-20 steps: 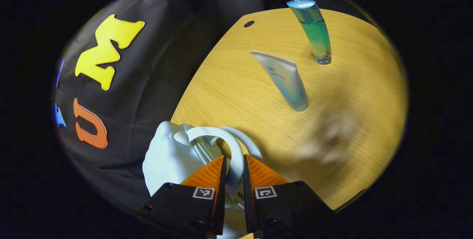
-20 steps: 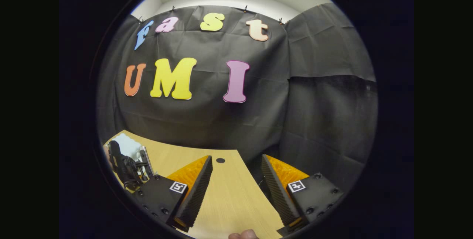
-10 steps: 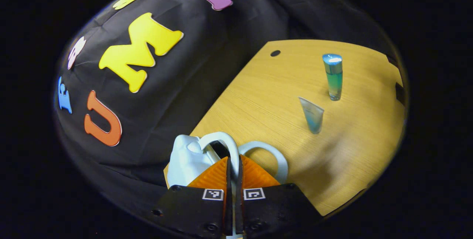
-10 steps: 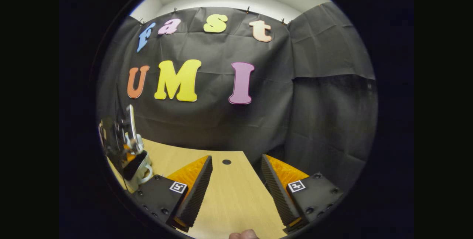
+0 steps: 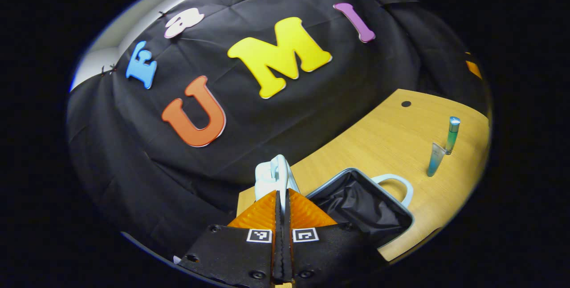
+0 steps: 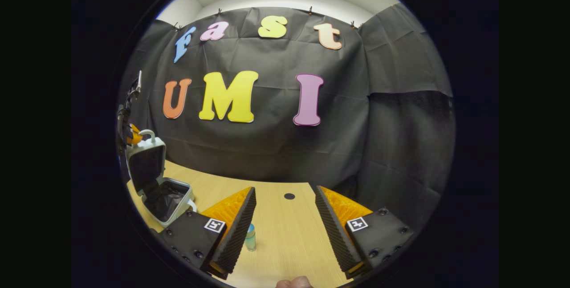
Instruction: First open the suitcase, pack the skin care products into it, and then close the suitcase.
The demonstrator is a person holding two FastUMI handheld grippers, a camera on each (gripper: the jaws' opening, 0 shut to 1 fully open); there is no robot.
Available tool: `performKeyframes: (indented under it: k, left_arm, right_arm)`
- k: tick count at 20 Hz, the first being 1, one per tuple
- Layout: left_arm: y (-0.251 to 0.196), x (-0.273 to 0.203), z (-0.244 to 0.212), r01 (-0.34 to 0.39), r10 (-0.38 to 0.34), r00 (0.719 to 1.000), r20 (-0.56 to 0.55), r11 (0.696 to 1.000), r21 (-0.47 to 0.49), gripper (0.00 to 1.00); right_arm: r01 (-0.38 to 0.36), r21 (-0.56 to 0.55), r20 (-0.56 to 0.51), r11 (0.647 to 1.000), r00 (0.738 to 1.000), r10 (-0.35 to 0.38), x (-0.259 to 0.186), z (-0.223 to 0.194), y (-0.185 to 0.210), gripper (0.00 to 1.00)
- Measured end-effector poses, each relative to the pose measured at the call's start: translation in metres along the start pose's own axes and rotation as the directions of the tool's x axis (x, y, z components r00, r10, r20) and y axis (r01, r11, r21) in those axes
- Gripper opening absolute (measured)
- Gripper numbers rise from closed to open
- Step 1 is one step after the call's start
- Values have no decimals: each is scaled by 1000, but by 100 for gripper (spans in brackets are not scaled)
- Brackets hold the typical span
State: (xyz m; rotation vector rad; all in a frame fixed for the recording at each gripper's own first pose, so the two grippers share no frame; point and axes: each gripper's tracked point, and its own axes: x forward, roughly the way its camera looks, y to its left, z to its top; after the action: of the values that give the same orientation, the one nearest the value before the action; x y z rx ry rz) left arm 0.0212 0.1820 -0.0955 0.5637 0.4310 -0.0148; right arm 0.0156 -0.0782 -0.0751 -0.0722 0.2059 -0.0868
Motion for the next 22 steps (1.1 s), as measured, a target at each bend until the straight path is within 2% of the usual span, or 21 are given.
performKeyframes:
  k: [5, 8, 10, 13, 16, 20, 22]
  left_arm:
    - [78, 2, -58, -35, 36, 999, 19, 996, -79, 3]
    - [125, 20, -117, -67, 67, 998, -11, 982, -175, 3]
    - [146, 42, -165, -66, 58, 998, -36, 959, -274, 2]
    - [152, 67, -243, -49, 13, 997, -80, 887, -459, 3]
    - [131, 81, -320, -26, -89, 983, -159, 795, -606, 3]
    - [110, 93, -363, -2, -146, 980, -138, 679, -734, 3]
    - [102, 98, -375, 10, -171, 976, -137, 659, -752, 3]
  right_arm:
    - [-15, -21, -28, 1000, 1000, 14, 7, 6, 14, 80]
    - [-14, -40, -34, 999, 999, 13, 8, 9, 22, 80]
    - [-9, -72, -29, 997, 1000, 7, 7, 13, 26, 79]
    - [4, -130, -42, 992, 999, -10, 7, 12, 29, 81]
    - [11, -186, -54, 983, 998, -21, 9, 10, 33, 81]
    - [-5, -249, -89, 968, 996, -18, 8, -2, 46, 80]
    - [-18, -269, -94, 963, 996, -8, 8, -4, 55, 80]
